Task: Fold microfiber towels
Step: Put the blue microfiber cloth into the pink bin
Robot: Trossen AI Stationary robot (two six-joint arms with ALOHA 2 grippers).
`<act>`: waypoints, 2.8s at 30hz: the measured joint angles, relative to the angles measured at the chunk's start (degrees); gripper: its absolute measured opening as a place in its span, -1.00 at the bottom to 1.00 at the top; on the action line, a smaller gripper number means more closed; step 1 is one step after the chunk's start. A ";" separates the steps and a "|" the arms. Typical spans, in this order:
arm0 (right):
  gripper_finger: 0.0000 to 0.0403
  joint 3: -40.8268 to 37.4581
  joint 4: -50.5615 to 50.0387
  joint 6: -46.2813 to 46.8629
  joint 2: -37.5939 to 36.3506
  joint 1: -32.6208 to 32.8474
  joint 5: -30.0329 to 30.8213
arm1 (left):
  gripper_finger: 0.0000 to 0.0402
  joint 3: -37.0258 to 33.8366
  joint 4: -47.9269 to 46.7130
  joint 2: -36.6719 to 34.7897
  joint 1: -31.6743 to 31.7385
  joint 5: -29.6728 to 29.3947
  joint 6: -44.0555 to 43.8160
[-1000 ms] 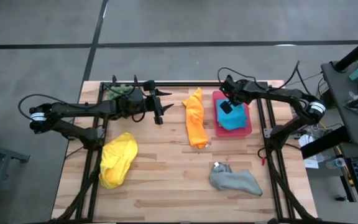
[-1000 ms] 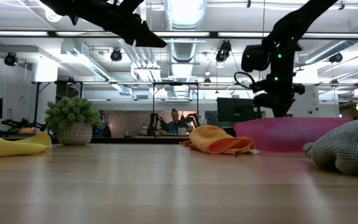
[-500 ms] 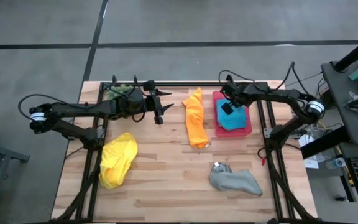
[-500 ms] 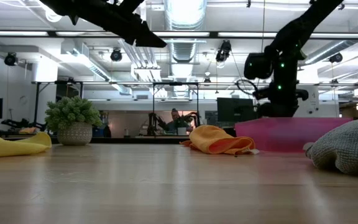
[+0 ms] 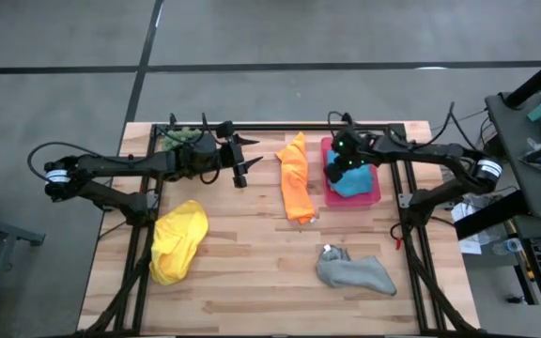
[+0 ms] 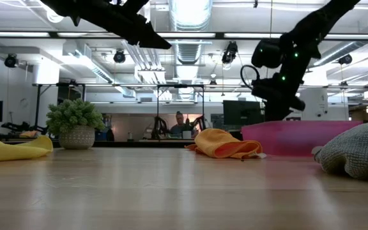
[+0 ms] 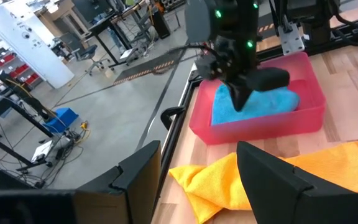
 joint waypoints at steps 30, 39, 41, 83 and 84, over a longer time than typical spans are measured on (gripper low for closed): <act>-0.96 -5.97 1.15 0.32 -3.19 5.06 -7.48 | -0.03 -0.04 0.02 0.00 -0.04 0.02 -1.58; -0.96 -5.88 0.52 0.87 1.36 5.13 -7.06 | -0.03 -0.04 0.02 0.00 -0.09 0.02 -1.56; -0.96 -4.55 -1.03 0.47 0.14 5.13 -7.02 | -0.03 -0.04 0.00 0.00 -0.09 0.04 -1.56; -0.96 4.55 -15.26 -0.66 -2.47 -5.16 13.88 | -0.03 -0.07 0.00 0.00 -0.04 0.04 -1.34; -0.96 3.94 -14.50 -0.74 -2.46 -6.06 13.94 | -0.03 -0.07 0.02 0.00 -0.04 0.04 -1.34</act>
